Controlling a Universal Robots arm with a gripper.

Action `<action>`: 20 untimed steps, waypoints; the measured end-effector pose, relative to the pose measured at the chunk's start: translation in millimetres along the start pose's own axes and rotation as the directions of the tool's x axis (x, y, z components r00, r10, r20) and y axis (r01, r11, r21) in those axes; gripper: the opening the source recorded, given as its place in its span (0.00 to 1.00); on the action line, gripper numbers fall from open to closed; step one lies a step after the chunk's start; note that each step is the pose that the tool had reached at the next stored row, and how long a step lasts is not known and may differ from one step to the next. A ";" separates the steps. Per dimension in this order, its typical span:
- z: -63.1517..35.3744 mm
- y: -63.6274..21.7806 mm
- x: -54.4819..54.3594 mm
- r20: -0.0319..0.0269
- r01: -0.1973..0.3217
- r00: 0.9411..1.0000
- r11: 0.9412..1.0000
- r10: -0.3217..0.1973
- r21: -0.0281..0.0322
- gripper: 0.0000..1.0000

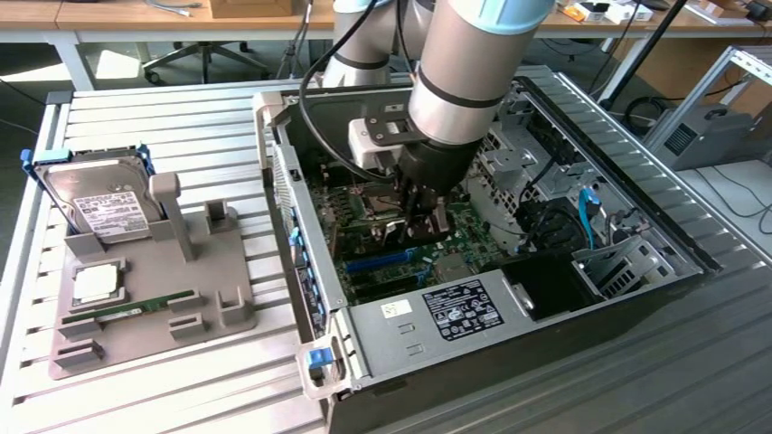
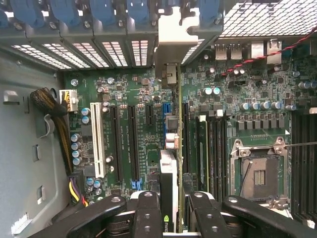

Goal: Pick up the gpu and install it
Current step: 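Insert the gpu into the slot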

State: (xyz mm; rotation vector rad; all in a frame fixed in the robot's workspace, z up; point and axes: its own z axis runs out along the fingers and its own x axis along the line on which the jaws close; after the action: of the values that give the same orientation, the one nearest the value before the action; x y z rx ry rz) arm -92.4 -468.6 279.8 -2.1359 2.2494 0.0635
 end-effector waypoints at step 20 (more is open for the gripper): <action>0.5 3.6 3.5 -0.002 0.002 1.000 1.000 -0.002 0.000 0.27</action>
State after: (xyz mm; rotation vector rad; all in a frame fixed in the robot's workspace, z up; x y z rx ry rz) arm -96.1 -471.8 279.1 -2.1386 2.2483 0.0618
